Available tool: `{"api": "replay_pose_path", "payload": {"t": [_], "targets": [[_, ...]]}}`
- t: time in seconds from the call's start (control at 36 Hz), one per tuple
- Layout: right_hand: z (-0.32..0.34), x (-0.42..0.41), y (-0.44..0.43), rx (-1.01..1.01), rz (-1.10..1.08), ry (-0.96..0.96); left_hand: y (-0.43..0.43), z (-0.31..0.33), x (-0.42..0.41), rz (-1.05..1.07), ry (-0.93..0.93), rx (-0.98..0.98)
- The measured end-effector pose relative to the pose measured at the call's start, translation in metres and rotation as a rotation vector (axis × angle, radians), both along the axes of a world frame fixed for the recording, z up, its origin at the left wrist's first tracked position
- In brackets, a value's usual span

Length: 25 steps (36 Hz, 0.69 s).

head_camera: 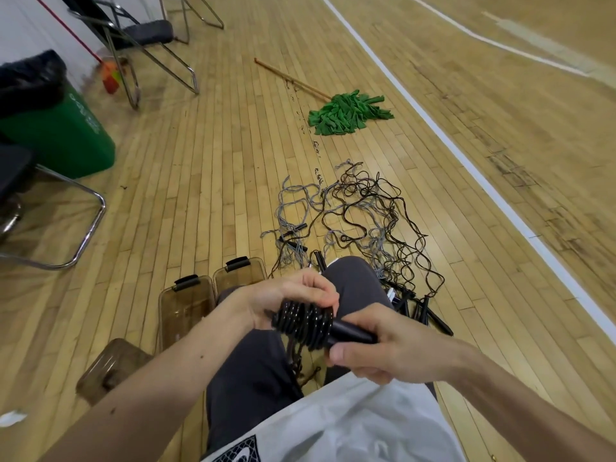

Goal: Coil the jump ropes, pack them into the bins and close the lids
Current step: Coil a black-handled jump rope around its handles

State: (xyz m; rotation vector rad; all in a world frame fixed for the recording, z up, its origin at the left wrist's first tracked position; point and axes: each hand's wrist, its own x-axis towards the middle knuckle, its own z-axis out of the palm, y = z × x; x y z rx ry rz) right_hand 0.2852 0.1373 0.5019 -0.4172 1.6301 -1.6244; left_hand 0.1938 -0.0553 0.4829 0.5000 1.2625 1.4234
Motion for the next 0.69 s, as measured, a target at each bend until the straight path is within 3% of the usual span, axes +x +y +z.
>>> {"api": "replay_pose_path", "payload": {"t": [0.11,0.22,0.31,0.44,0.58,0.69], "targets": [[0.001,-0.010,0.000,-0.071,-0.086,0.033,0.004,-0.005,0.003,0.229,-0.034,0.007],[0.003,-0.019,0.001,-0.123,-0.228,0.024,0.007,-0.013,0.005,0.291,-0.111,-0.025],[0.006,-0.028,0.009,-0.072,-0.409,0.069,0.007,-0.020,0.014,0.353,-0.010,-0.213],[-0.007,-0.034,0.023,0.094,-0.537,0.159,0.000,-0.023,0.017,0.433,0.080,-0.282],[-0.025,-0.044,0.025,0.211,-0.626,0.233,0.005,-0.007,0.027,0.369,0.206,-0.336],[-0.040,-0.049,0.019,0.292,-0.647,0.319,0.012,0.014,0.034,0.275,0.548,-0.493]]}}
